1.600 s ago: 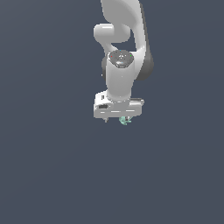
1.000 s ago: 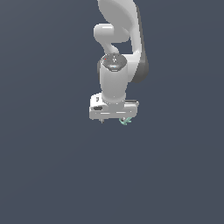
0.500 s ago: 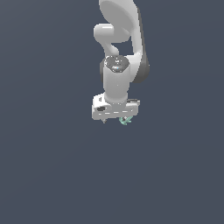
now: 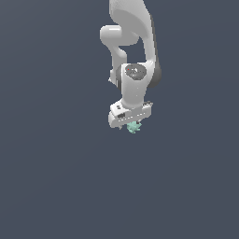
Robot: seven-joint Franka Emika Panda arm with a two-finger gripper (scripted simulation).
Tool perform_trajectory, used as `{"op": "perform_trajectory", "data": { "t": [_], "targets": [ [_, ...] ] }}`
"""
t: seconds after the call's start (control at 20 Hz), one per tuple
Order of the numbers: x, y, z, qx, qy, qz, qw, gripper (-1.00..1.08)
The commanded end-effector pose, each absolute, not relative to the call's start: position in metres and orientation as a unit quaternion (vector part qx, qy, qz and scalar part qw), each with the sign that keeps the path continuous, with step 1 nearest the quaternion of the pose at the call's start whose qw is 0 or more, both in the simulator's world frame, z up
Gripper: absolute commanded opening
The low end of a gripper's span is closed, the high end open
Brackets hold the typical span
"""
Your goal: Pick up the object and move it to a goal position.
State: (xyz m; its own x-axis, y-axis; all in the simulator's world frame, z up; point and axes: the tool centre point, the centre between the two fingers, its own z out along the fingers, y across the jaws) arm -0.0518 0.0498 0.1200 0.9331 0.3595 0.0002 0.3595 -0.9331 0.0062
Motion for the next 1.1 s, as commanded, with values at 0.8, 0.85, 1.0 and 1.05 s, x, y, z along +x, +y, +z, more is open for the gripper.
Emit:
{"op": "perform_trajectory", "data": {
  "t": [0.8,0.85,1.0,1.05],
  "targets": [
    [-0.102,0.082,0.089,0.955,0.296,0.000,0.000,1.00],
    [-0.102,0.082,0.088,0.955,0.296,0.000,0.000,1.00],
    [-0.103,0.083,0.080,0.955,0.297,0.000,0.000,1.00],
    [-0.103,0.083,0.076,0.955,0.297,0.000,0.000,1.00]
  ]
}}
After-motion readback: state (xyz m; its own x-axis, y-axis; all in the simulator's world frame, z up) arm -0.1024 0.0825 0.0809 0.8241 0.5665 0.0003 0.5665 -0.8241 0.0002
